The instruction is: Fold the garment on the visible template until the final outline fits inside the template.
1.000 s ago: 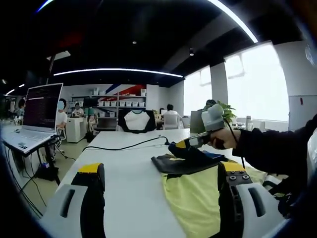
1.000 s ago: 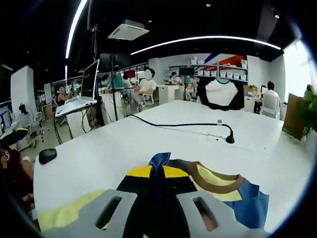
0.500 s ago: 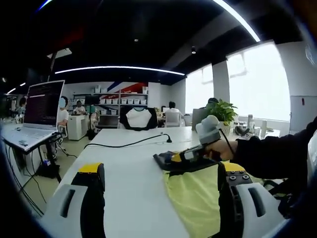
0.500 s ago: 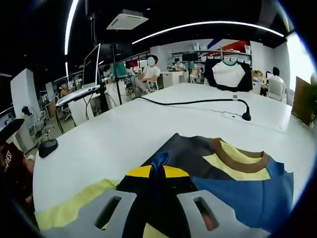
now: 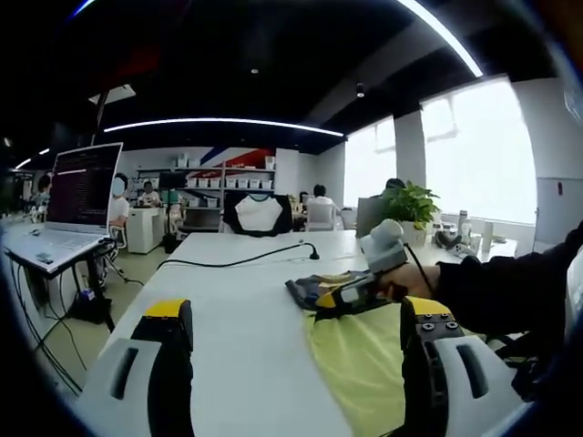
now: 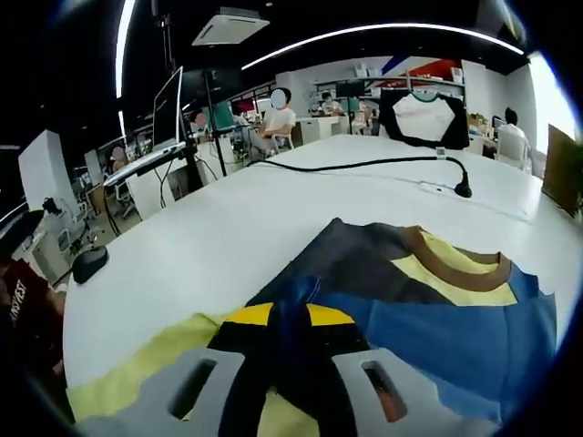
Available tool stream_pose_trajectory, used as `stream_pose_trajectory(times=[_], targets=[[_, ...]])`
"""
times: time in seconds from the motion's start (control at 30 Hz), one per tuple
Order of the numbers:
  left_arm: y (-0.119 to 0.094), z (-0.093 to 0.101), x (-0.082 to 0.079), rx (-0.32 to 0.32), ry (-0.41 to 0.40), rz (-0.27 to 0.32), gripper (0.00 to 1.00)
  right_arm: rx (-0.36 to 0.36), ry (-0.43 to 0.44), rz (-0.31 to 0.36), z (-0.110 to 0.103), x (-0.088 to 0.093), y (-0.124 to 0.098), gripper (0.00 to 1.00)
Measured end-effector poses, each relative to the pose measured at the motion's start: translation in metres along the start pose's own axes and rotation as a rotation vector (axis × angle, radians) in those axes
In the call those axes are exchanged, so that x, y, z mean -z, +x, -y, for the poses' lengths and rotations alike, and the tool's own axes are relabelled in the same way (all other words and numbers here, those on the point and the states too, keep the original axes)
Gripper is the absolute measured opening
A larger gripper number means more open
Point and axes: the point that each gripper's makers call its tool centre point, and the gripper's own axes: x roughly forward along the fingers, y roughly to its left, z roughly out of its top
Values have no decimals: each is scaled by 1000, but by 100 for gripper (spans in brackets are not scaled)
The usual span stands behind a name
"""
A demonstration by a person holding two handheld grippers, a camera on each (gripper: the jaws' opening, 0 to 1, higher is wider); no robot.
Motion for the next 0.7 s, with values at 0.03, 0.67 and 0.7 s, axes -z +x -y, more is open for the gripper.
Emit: stream_pose_trajectory(times=[0.03,0.67,0.7], targets=[[0,0,0,0,-1,0,100,-10,-3,1,-3,-1,0,10],[1,0,1,-1,-5,-6,100,-111,-57,-29,-46,2,10,7],[0,-1,2,-1,-5,-7,100,-114,-61,-29,-49,2,11,7]])
